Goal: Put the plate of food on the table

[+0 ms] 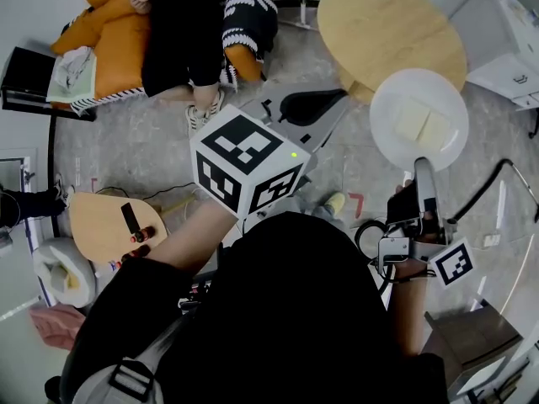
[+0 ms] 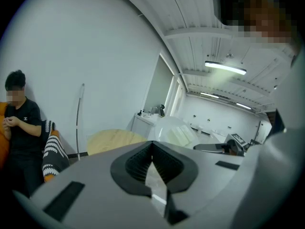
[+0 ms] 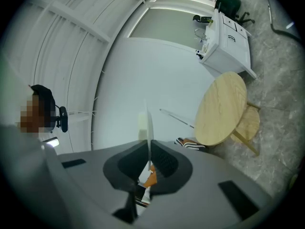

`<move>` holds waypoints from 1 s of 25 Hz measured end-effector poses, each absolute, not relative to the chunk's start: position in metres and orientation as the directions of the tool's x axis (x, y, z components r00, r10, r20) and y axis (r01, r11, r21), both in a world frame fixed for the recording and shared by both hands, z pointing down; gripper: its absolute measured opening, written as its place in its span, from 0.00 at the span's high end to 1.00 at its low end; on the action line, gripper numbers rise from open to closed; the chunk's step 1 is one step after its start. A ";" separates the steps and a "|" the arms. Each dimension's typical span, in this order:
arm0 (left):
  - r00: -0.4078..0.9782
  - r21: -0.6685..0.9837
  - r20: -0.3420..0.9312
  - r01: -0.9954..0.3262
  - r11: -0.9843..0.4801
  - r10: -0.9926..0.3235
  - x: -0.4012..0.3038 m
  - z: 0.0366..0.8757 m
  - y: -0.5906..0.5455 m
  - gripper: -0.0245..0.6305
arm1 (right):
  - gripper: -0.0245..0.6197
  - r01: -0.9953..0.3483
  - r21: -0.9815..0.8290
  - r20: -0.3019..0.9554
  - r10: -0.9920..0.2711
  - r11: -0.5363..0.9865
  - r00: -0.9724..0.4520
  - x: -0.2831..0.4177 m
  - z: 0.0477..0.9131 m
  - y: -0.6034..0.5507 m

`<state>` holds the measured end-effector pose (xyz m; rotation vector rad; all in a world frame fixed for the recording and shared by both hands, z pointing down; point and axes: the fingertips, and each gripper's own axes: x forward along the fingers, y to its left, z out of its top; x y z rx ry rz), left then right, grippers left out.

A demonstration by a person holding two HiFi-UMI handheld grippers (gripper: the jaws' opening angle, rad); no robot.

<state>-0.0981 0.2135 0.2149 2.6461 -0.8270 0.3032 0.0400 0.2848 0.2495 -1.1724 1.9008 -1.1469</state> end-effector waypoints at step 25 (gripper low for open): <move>0.851 0.318 0.263 -0.522 -0.792 -0.455 -0.142 0.226 0.178 0.95 | 0.93 -0.387 -0.901 -0.052 -0.934 0.196 -0.353 -0.008 0.246 0.253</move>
